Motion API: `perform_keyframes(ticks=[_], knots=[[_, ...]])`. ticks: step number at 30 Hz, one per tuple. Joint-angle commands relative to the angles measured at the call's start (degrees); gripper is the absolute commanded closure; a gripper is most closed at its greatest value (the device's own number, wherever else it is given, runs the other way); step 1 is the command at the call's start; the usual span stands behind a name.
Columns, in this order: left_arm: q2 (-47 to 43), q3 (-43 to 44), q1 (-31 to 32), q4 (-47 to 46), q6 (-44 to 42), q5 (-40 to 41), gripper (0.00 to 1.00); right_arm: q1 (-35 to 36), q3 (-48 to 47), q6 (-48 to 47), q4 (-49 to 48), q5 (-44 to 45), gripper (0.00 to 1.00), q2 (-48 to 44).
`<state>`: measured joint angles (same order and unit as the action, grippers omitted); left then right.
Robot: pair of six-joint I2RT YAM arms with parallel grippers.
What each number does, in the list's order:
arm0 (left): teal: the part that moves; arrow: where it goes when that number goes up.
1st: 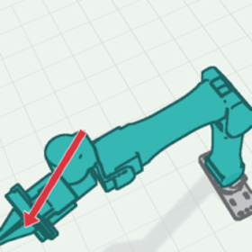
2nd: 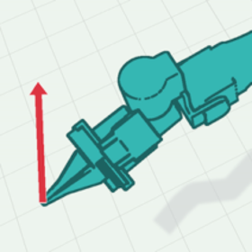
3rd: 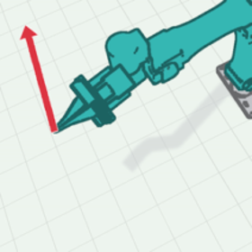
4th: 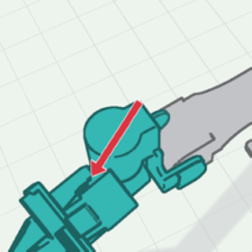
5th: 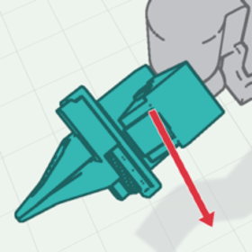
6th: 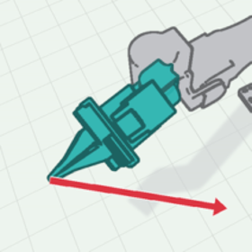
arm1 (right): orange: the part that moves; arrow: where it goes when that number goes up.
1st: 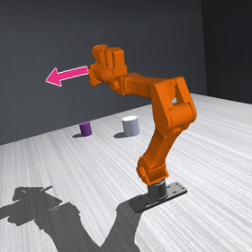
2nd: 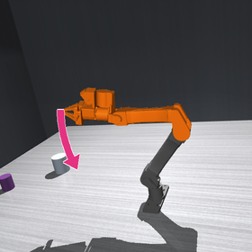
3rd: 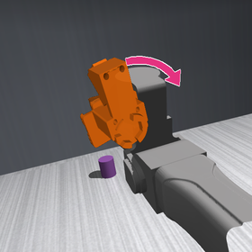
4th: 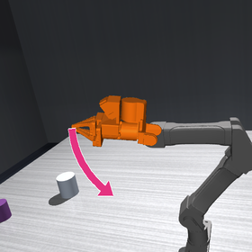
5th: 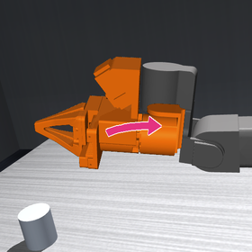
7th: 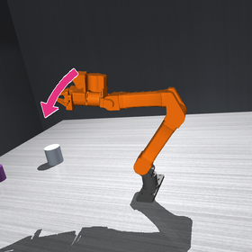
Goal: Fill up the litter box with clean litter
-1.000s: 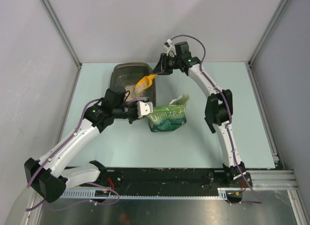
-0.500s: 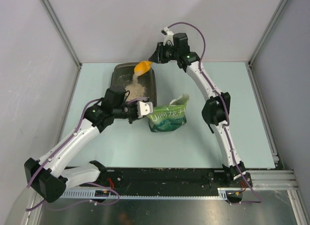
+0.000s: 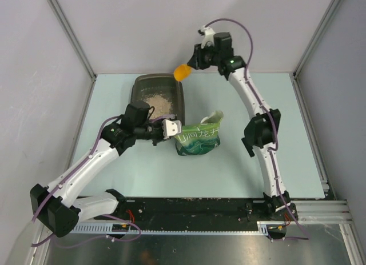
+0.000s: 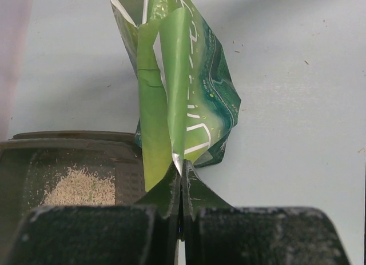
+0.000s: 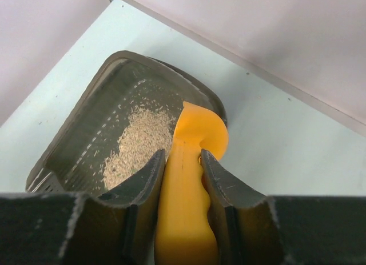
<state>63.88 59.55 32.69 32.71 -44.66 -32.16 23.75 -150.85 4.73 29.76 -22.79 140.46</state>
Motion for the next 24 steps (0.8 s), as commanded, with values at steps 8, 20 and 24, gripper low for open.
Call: perform_keyframes(ticks=[8,20,24], knots=[[0.20,2.32,-0.87,1.48,2.56,-2.11,1.00,-15.82,23.12,1.51,4.69,-28.35,1.00,-33.04],[2.30,7.51,-2.63,-4.32,15.74,-3.70,1.00,-18.21,34.92,-16.85,25.94,-32.76,1.00,-49.93],[2.57,7.86,-3.33,-6.51,20.65,-3.87,1.00,-18.82,32.21,-23.78,32.10,-31.88,1.00,-49.68]])
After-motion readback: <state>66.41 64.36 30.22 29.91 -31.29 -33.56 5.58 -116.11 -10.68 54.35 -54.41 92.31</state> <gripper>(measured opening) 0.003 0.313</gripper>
